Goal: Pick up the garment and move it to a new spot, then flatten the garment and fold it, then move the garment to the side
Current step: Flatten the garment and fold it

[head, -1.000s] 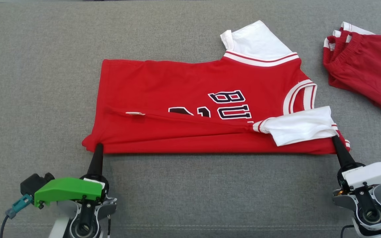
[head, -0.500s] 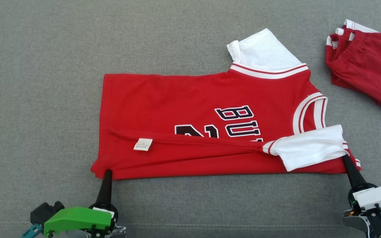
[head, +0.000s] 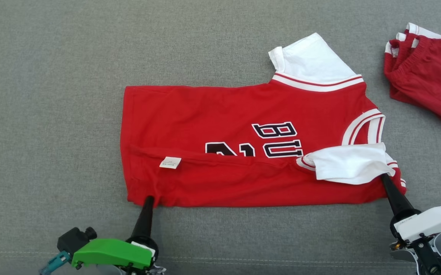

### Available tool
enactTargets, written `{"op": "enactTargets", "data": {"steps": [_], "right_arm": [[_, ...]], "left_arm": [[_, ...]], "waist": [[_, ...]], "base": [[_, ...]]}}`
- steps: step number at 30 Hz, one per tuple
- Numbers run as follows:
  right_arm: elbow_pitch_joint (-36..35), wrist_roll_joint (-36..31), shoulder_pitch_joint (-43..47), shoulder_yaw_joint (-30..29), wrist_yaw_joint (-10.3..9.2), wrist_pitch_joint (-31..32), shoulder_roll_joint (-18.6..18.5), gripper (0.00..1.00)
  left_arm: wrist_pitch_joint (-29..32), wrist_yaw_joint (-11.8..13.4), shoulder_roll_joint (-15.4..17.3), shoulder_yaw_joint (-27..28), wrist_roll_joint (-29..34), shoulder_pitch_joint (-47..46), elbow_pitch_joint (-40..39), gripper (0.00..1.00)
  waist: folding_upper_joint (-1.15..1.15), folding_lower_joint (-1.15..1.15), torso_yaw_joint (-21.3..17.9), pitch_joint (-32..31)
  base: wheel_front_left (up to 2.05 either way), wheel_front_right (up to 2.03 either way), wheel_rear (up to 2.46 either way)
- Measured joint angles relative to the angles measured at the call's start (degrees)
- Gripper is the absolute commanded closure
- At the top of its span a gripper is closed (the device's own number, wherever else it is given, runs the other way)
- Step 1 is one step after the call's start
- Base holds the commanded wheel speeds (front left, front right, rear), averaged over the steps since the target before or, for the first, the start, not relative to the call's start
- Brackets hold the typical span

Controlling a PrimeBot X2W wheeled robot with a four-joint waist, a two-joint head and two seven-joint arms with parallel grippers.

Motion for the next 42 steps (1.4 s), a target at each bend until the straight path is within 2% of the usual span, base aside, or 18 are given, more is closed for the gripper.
{"op": "enactTargets", "data": {"steps": [1, 2, 4, 5, 6, 7, 13, 25, 29, 34, 39, 40, 41, 42], "right_arm": [[-0.11, -0.21, -0.35, 0.44, 0.0, 0.11, 0.12, 0.56], [-0.23, -0.29, -0.6, 0.83, 0.0, 0.2, 0.26, 0.53], [-0.33, -0.29, -0.65, 1.33, -0.02, 0.63, 0.53, 0.23], [-0.33, -0.29, -0.64, 1.55, -0.09, 0.7, 0.62, 0.08], [-0.34, -0.3, -0.61, 1.67, -0.09, 0.7, 0.73, 0.0], [-0.35, -0.3, -0.49, 1.71, -0.18, 0.7, 0.76, 0.0], [-0.37, -0.33, 1.19, 1.43, -1.1, 1.1, 0.9, 0.0], [-1.98, -0.35, 3.69, -1.24, -2.12, 0.32, 0.55, 0.0], [-3.52, -1.08, 4.38, -2.63, -2.34, -0.16, -0.85, 0.0], [-7.39, -5.35, 3.57, -2.89, -2.61, -0.04, -6.09, 0.0], [-11.84, -8.55, -3.42, -1.52, -2.53, 3.08, -11.14, 0.0], [-11.84, -8.55, -3.42, -1.52, -2.53, 3.08, -11.14, 0.0], [-12.96, -8.83, -7.2, -0.59, -2.53, 5.38, -12.74, 0.0], [-13.19, -8.99, -9.06, -0.18, -2.54, 6.44, -13.44, 0.0]], "left_arm": [[0.57, 0.02, 0.0, -1.03, 0.37, -0.13, 0.0, 0.89], [1.1, 0.03, -0.02, -2.13, 0.77, -0.25, 0.0, 0.75], [1.43, 0.51, -0.07, -3.28, 1.52, -0.31, 0.0, 0.48], [1.42, 0.52, -0.05, -3.34, 1.52, -0.3, 0.0, 0.2], [1.41, 0.54, -0.03, -3.31, 1.52, -0.3, 0.0, 0.05], [1.4, 0.8, -0.03, -3.28, 1.52, -0.29, 0.0, 0.0], [-0.13, 2.3, 0.05, -0.64, 1.43, 0.98, -0.29, 0.0], [-0.71, 3.56, 1.67, 0.78, 1.7, 2.25, -1.92, 0.0], [-1.13, 4.38, 4.41, 2.02, 3.25, 3.66, -2.24, 0.0], [-0.69, 4.8, 8.81, 2.18, 6.79, 3.1, -5.84, 0.0], [4.23, 4.14, 13.27, -0.67, 10.13, -4.6, -10.57, 0.0], [4.23, 4.14, 13.27, -0.67, 10.13, -4.6, -10.57, 0.0], [6.76, 3.71, 15.56, -1.58, 10.72, -8.14, -11.62, 0.0], [7.88, 3.64, 16.29, -1.87, 10.84, -9.61, -11.71, 0.0]], "waist": [[0.0, 0.0, 0.03, -0.1], [0.0, 0.0, 0.07, -0.27], [0.0, 0.0, 0.14, -0.68], [0.0, 0.0, 0.15, -0.91], [0.0, 0.0, 0.14, -1.12], [0.0, 0.0, 0.11, -1.33], [0.0, 0.0, -0.71, -2.55], [0.0, 0.0, -1.58, -3.01], [0.0, 0.0, -1.6, -2.91], [0.0, 0.0, -1.54, -1.81], [0.0, 0.0, -1.4, 0.38], [0.0, 0.0, -1.4, 0.38], [0.0, 0.0, -1.3, 1.5], [0.0, 0.0, -1.25, 2.11]], "base": [[0.0, 0.0, 0.0], [0.0, 0.0, 0.0], [0.0, 0.0, 0.0], [0.0, 0.0, 0.0], [0.0, 0.0, 0.0], [0.0, 0.0, 0.0], [0.0, 0.0, 0.0], [0.0, 0.0, 0.0], [0.0, 0.0, 0.0], [0.0, 0.0, 0.0], [0.0, 0.0, 0.0], [0.0, 0.0, 0.0], [0.0, 0.0, 0.0], [0.0, 0.0, 0.0]]}}
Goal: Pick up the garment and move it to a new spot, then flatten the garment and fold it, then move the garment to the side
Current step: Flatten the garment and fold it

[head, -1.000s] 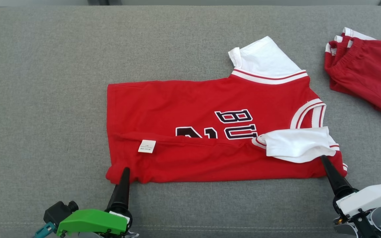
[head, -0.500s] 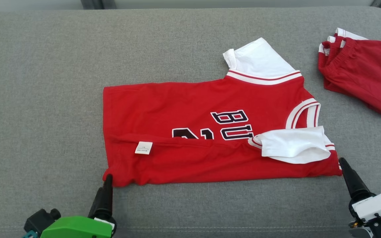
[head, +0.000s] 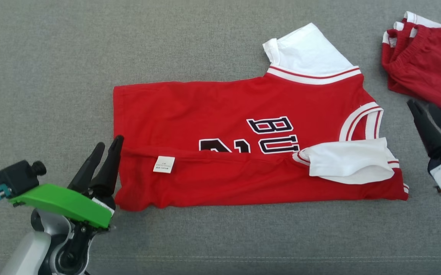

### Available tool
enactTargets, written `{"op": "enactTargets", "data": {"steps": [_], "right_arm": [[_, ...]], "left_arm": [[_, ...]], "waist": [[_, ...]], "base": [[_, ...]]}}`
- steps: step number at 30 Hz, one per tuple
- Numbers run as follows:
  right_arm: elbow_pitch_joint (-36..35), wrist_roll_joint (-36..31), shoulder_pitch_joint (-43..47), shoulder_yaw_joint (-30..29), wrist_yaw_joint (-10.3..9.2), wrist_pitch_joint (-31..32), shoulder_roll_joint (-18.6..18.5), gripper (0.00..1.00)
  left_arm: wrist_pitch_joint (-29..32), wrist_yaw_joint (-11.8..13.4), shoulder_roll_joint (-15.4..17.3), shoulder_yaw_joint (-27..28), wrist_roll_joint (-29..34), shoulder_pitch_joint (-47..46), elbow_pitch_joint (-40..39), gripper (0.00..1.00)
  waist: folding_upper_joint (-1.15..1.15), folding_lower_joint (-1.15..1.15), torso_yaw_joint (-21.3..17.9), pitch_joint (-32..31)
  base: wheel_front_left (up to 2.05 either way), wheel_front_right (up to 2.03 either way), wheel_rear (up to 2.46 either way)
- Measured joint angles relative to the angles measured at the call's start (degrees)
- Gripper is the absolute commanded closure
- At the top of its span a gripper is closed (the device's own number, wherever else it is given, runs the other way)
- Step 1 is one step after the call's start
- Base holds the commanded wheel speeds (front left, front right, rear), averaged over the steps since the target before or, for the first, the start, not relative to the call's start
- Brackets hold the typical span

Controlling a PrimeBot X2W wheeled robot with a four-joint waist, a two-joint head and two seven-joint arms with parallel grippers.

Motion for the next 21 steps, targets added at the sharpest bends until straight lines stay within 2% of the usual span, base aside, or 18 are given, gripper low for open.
{"op": "enactTargets", "data": {"steps": [3, 4, 8, 12, 16, 21], "right_arm": [[-0.07, -0.55, -3.6, 0.29, -0.09, 1.94, -1.51, 0.0], [0.0, -0.78, -7.08, 0.35, -0.19, 4.14, -2.97, 0.0], [0.8, -0.1, -12.0, 0.74, -0.54, 7.62, -3.64, 0.0], [2.93, -0.09, -18.17, 0.7, -1.1, 11.82, -6.03, 0.0], [4.63, -0.82, -23.68, 1.07, -1.52, 15.46, -8.33, 0.0], [4.98, -1.41, -28.91, 2.64, -1.52, 18.78, -9.12, 0.0]], "left_arm": [[2.78, -0.19, 1.05, -1.05, 0.75, -2.78, 0.07, 0.0], [5.73, -0.22, 1.29, -2.1, 0.62, -5.47, 0.35, 0.0], [10.22, -1.03, 1.74, -3.53, -1.34, -9.26, 0.76, 0.0], [14.93, -1.69, 2.96, -3.91, -2.65, -13.9, 1.72, 0.0], [17.97, -1.67, 4.88, -3.41, -2.64, -18.12, 3.35, 0.0], [20.8, -0.18, 4.08, 0.01, -7.53, -23.02, 5.26, 0.0]], "waist": [[0.0, 0.0, 0.1, 1.29], [0.0, 0.0, 0.24, 2.64], [0.0, 0.0, 0.5, 4.74], [0.0, 0.0, 0.93, 7.63], [0.0, 0.0, 1.44, 10.61], [0.0, 0.01, 2.13, 14.36]], "base": [[0.0, 0.0, 0.0], [0.0, 0.0, 0.0], [0.0, 0.0, 0.0], [0.0, 0.0, 0.0], [0.0, 0.0, 0.0], [0.0, 0.0, 0.0]]}}
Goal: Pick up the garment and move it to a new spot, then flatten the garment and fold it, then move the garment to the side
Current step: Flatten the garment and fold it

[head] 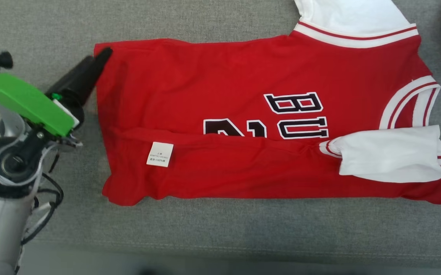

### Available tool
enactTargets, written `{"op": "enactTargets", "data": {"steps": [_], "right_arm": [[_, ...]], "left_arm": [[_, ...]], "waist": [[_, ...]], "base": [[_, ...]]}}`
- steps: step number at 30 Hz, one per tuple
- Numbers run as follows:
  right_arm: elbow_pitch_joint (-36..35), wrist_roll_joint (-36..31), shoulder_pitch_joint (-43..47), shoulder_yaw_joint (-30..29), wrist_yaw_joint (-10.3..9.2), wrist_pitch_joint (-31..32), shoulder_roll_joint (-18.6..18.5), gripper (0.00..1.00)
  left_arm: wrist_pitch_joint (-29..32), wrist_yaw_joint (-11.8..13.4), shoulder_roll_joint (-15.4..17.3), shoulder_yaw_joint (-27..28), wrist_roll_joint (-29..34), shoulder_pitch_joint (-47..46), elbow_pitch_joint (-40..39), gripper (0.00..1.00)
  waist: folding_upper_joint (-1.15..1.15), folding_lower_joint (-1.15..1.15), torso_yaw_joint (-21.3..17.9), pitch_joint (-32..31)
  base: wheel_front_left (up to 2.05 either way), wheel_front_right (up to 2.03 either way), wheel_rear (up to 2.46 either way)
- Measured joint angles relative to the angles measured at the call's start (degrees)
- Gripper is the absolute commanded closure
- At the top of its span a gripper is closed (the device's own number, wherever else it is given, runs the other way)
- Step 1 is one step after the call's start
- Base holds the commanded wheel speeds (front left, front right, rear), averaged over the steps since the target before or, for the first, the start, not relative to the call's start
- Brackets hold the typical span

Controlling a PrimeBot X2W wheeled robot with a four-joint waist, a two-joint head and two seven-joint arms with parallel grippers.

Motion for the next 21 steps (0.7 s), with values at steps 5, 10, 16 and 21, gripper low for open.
{"op": "enactTargets", "data": {"steps": [5, 10, 16, 21], "right_arm": [[0.36, -0.34, -5.73, 2.61, 0.01, 1.83, 0.97, 0.0], [2.91, -1.15, -8.7, 5.48, 0.7, 2.23, 3.12, 0.0], [6.56, -1.48, -10.04, 5.68, 1.64, 2.19, 3.63, 0.0], [9.94, -1.93, -10.61, 6.2, 2.61, 1.83, 4.39, 0.0]], "left_arm": [[2.05, 1.58, -1.38, 5.28, -6.05, -5.97, 1.93, 0.0], [5.12, 2.36, -0.62, 6.27, -8.69, -7.16, 6.46, 0.0], [8.7, 2.37, 0.56, 6.28, -9.66, -9.47, 8.99, 0.0], [12.9, 2.38, 1.78, 5.19, -12.03, -9.71, 10.37, 0.0]], "waist": [[0.0, 0.0, 0.48, 3.65], [0.0, 0.0, 0.2, 6.39], [0.0, 0.0, -0.9, 7.0], [0.0, 0.0, -1.23, 5.97]], "base": [[0.0, 0.0, 0.0], [0.0, 0.0, 0.0], [0.0, 0.0, 0.0], [0.0, 0.0, 0.0]]}}
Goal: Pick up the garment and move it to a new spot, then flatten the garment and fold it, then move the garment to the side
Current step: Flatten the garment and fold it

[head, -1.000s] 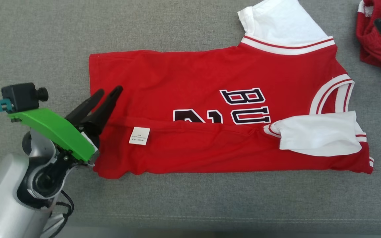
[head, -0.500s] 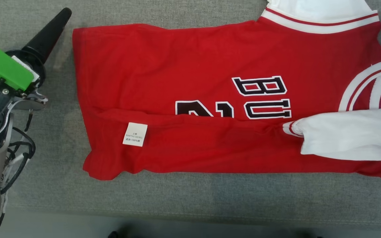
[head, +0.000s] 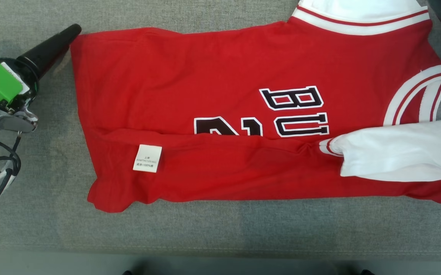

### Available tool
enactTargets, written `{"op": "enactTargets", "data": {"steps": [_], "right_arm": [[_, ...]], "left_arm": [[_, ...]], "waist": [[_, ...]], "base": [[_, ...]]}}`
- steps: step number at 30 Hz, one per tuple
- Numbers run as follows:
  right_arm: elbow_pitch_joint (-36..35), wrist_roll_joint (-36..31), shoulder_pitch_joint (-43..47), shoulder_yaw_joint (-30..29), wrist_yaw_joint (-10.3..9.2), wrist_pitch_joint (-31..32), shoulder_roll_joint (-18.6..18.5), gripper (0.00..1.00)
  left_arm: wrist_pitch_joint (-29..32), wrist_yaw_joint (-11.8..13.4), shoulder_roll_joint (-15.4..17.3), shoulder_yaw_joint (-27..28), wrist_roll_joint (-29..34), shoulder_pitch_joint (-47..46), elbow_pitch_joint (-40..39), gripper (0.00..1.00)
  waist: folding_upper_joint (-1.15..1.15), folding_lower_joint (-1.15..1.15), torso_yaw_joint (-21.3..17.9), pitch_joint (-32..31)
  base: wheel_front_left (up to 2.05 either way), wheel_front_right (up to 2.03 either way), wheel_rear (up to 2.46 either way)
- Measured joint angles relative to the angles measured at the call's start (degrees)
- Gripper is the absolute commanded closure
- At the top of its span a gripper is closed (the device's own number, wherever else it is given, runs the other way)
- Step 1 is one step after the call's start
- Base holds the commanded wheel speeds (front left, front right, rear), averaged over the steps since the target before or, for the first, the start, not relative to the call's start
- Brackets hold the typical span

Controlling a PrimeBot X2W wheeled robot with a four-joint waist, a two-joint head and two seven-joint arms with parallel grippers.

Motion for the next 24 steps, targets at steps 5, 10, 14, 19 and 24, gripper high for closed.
{"op": "enactTargets", "data": {"steps": [5, 10, 14, 19, 24], "right_arm": [[1.74, -0.04, -0.03, 0.03, 0.01, -0.05, 0.11, 0.0], [2.85, -0.03, -0.71, 0.46, 0.58, -0.03, 0.53, 0.0], [3.81, 0.04, -1.12, 0.91, 1.09, 0.54, 0.46, 0.0], [5.14, 0.7, -1.21, 1.9, 1.89, 2.66, 0.07, 0.0], [5.46, 1.38, -1.7, 3.74, 3.04, 4.81, 0.29, 0.0]], "left_arm": [[3.47, 0.11, 0.97, -1.31, -0.55, -0.01, -0.07, 0.0], [5.8, 0.14, 1.0, -1.54, -1.43, 0.0, -0.24, 0.0], [7.06, 0.14, 0.73, -2.33, -2.5, 0.0, -0.82, 0.37], [7.8, 0.14, -1.21, -3.96, -2.55, 0.0, -1.52, 0.67], [8.24, 0.05, -1.48, -4.69, -2.55, 0.0, -1.47, 0.75]], "waist": [[0.0, 0.0, 0.0, -0.94], [0.0, 0.0, 0.14, -1.23], [0.0, 0.0, 0.29, -1.21], [0.0, 0.0, 0.98, -1.18], [0.0, 0.0, 1.37, -1.35]], "base": [[0.0, 0.0, 0.0], [0.0, 0.0, 0.0], [0.0, 0.0, 0.0], [0.0, 0.0, 0.0], [0.0, 0.0, 0.0]]}}
